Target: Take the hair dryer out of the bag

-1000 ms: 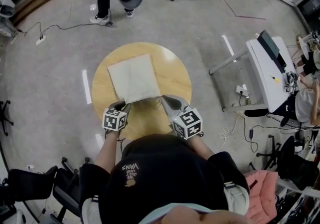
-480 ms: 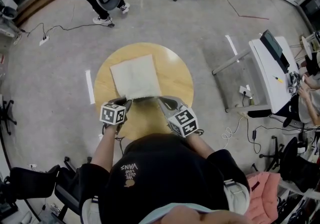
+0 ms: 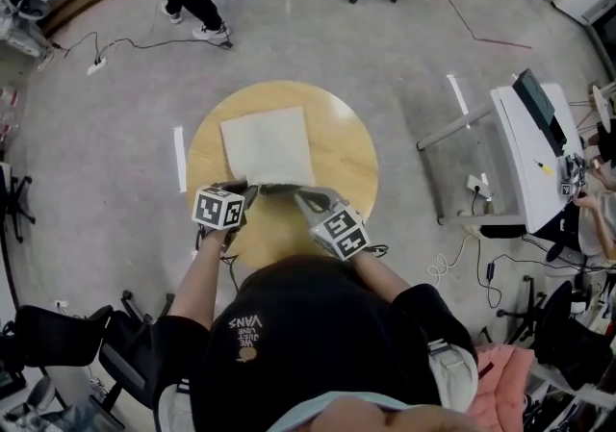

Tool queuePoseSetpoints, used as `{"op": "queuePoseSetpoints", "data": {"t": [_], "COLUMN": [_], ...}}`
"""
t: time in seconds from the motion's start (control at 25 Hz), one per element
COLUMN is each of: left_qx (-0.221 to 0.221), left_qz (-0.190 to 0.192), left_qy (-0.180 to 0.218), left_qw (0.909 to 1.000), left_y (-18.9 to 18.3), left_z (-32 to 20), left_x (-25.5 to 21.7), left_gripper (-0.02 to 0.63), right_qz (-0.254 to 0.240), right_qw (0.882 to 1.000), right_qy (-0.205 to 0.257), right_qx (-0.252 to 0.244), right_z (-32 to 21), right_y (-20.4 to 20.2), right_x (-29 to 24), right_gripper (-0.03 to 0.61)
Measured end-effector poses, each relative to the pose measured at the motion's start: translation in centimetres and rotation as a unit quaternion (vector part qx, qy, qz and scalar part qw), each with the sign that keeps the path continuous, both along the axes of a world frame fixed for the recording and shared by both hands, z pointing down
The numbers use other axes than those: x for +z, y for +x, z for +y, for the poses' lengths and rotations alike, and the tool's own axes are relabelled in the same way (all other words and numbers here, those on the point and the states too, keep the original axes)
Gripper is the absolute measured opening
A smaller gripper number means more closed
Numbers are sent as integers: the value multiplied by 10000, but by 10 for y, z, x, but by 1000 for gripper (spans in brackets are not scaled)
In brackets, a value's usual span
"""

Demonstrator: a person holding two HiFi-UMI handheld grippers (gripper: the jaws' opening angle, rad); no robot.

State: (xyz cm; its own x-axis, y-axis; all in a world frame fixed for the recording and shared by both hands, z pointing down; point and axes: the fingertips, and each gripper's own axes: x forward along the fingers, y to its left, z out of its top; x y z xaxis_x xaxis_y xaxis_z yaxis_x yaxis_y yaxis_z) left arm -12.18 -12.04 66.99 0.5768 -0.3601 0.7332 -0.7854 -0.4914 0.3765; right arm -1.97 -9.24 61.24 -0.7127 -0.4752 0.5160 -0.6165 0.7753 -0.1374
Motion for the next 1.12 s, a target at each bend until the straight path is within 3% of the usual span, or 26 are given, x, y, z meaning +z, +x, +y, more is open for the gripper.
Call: {"op": "queuePoseSetpoints", "data": {"t": [0.36,1.12], "left_qx": [-21,75], "left_qz": [-184,-493], "left_qy": [74,-52], "left_qw": [9998,9987], "left_y": [3,12], "left_z": [-13,-22], "left_x": [-13,-19], "left_gripper": [71,72], "right_qz": [191,574], "right_qw": [9973,9902], "right_qy": [-16,468], "right_qx": [-714,-1186], "right_z": [3,-16], "right_y": [-26,-39], "right_x": [29,47], "right_gripper": [-2,0]}}
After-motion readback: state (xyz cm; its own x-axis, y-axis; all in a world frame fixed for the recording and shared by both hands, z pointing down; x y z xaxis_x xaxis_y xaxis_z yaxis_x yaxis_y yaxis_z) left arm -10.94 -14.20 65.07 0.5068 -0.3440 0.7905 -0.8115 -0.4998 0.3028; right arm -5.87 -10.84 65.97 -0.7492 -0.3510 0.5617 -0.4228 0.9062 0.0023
